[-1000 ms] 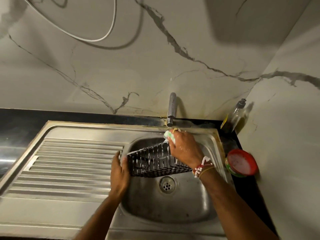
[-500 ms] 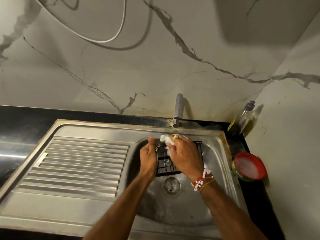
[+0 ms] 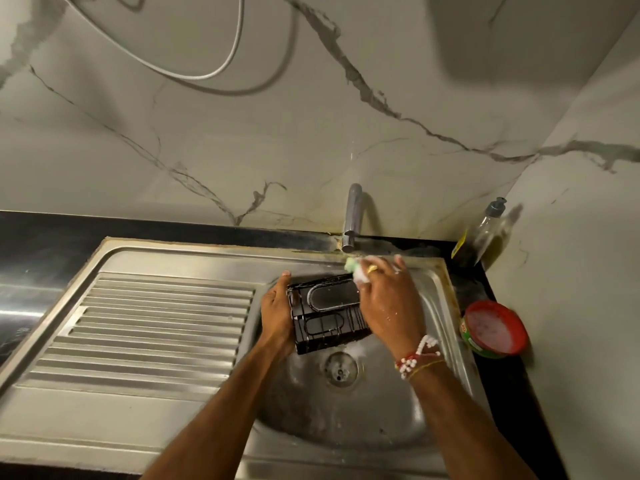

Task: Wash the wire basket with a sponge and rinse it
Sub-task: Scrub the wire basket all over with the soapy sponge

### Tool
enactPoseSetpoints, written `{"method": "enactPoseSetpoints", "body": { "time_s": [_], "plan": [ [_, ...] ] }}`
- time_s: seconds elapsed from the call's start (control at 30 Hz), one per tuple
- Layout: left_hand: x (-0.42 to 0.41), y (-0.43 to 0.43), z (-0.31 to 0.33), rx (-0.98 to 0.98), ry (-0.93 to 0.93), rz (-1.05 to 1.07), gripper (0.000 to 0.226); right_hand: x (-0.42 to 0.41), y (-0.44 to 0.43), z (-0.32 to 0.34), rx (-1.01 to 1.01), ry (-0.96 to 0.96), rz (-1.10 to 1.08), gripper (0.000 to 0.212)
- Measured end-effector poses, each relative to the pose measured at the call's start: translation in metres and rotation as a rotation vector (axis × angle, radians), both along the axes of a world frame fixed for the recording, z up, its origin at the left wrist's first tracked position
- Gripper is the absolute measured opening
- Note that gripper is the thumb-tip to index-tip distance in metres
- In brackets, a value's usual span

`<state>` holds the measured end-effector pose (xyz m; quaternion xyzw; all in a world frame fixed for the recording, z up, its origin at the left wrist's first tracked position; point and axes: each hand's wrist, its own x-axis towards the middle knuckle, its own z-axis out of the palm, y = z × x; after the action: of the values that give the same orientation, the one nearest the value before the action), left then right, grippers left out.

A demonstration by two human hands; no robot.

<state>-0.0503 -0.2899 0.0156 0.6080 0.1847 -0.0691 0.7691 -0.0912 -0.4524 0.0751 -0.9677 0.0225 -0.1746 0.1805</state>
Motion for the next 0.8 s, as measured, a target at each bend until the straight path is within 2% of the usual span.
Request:
{"method": "enactPoseSetpoints", "body": {
  "time_s": [0.07,0.2,0.27,0.4,0.53,0.6,0.67,0.73,0.8],
  "plan": [
    [0.0,-0.002,-0.001,0.014,-0.02,-0.012,0.048,0.0,0.005,-0.001,-0.005,0.015,-0.007,0.033],
    [-0.004,-0.01,-0.003,0.018,-0.056,-0.05,0.036,-0.005,0.058,-0.011,-0.053,-0.024,0.219,0.039],
    [-0.007,-0.01,-0.002,0.005,-0.063,-0.056,0.034,-0.006,0.063,-0.012,-0.071,-0.043,0.252,0.044],
    [-0.007,-0.001,0.001,-0.049,0.007,-0.058,0.036,-0.006,0.023,-0.017,-0.149,-0.043,0.103,0.041],
    [-0.006,0.001,-0.002,-0.039,0.069,-0.02,0.053,-0.009,-0.002,-0.021,-0.097,0.013,-0.019,0.045],
    [-0.005,0.002,-0.001,-0.053,0.085,-0.026,0.054,-0.009,-0.001,-0.022,0.014,0.031,-0.048,0.054],
    [-0.007,0.006,0.003,-0.058,0.089,-0.034,0.045,-0.009,-0.002,-0.016,0.264,0.072,-0.077,0.06],
    [-0.009,0.007,0.006,-0.045,0.083,-0.048,0.031,-0.008,-0.006,-0.008,0.565,0.157,-0.026,0.057],
    [-0.011,0.009,0.007,-0.03,0.088,-0.081,0.038,-0.007,-0.005,-0.004,0.702,0.203,0.055,0.049]
  ]
}}
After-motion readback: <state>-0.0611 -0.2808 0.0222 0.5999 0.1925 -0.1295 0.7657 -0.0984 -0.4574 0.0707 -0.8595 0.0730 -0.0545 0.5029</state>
